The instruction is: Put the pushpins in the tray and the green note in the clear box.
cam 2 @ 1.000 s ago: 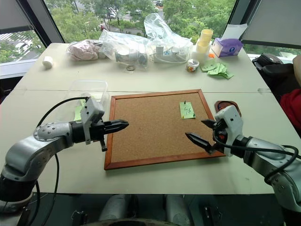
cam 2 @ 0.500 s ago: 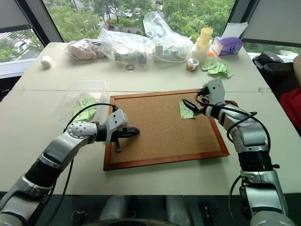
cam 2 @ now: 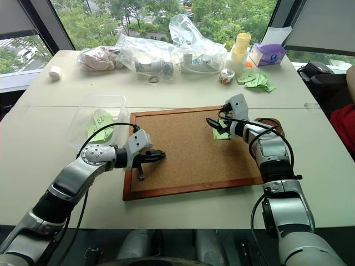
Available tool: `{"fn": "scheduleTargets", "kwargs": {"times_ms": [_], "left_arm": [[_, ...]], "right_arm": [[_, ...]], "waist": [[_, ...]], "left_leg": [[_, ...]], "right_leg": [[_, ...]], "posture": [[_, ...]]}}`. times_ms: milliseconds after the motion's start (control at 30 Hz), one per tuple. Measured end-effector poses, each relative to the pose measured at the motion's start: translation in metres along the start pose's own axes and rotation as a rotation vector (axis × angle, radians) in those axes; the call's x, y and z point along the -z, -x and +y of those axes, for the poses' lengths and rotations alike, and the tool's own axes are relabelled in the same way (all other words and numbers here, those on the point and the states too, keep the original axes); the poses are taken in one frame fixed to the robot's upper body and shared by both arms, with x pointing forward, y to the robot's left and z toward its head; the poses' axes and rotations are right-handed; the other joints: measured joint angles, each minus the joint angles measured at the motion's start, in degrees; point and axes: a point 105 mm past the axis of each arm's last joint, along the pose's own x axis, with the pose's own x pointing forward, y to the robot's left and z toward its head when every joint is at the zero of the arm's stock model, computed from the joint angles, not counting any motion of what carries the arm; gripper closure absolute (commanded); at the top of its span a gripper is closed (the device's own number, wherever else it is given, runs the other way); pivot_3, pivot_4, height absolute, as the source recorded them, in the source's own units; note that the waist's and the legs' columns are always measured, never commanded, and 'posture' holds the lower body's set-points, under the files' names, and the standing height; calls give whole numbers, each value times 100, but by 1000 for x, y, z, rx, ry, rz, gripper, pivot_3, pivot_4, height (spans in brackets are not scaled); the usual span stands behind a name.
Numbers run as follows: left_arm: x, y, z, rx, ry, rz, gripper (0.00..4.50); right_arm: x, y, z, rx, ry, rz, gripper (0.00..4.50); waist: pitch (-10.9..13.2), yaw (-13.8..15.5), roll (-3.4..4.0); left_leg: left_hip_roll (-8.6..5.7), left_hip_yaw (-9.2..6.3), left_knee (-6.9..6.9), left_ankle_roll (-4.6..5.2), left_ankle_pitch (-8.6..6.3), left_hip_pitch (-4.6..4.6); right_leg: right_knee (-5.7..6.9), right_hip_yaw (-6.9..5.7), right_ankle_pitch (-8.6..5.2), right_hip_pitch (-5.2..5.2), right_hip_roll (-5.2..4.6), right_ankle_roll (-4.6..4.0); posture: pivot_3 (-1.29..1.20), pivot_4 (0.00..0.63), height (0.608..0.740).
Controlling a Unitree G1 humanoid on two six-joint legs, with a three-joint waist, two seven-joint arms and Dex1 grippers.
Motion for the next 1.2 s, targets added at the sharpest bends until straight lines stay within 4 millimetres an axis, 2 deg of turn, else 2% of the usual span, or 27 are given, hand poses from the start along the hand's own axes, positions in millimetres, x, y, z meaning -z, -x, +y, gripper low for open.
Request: {"fn": "scheduleTargets", "kwargs": {"times_ms": [133,167,200,633,867,1067,1200], "left_arm": [[0,0,0,-5,12,-3,4500],[0,0,0,-5,14,-3,4500],[1,0,0,-5,14,-3,4500],[0,-1,0,-8,8,-3,4500],[0,-3,0,-8,10,-7,4500],[-1,-4,-1,-8,8,-9,4500],[-2,-5,-1,-7,5,-15,4500]], "right_arm": [[0,-3,1,-7,-4,-2,3959],[0,-4,2,-9,-3,-3,4368],[0,-3,0,-1,-4,-7,4454],[-2,-1,-3,19,-58,-67,4454],[-39,9,-1,22,-21,-208,4454],[-31,10,-1,34,-37,-183,4454],[-37,20,-12,88,-49,-215,4454]], "waist": [[-1,-5,1],[-1,-4,1],[-1,-3,1],[0,-1,3],[1,1,8],[1,15,9],[1,36,9]], "left_leg": [[1,1,-1,0,0,1],[1,1,-1,0,0,1],[0,1,-1,0,0,1],[0,2,-1,-1,0,1],[0,1,-1,-1,0,1],[-2,1,-1,0,0,1],[-3,0,-1,0,0,0]], "right_leg": [[0,0,0,0,0,0],[0,0,0,0,0,0],[0,0,0,0,0,0],[1,0,0,0,-2,0],[1,0,0,1,-3,0],[1,0,0,1,-4,0],[1,0,0,1,-6,0]], "posture": [[0,150,738],[0,150,738],[0,150,738],[0,150,738],[0,150,738],[0,150,738],[0,150,738]]}}
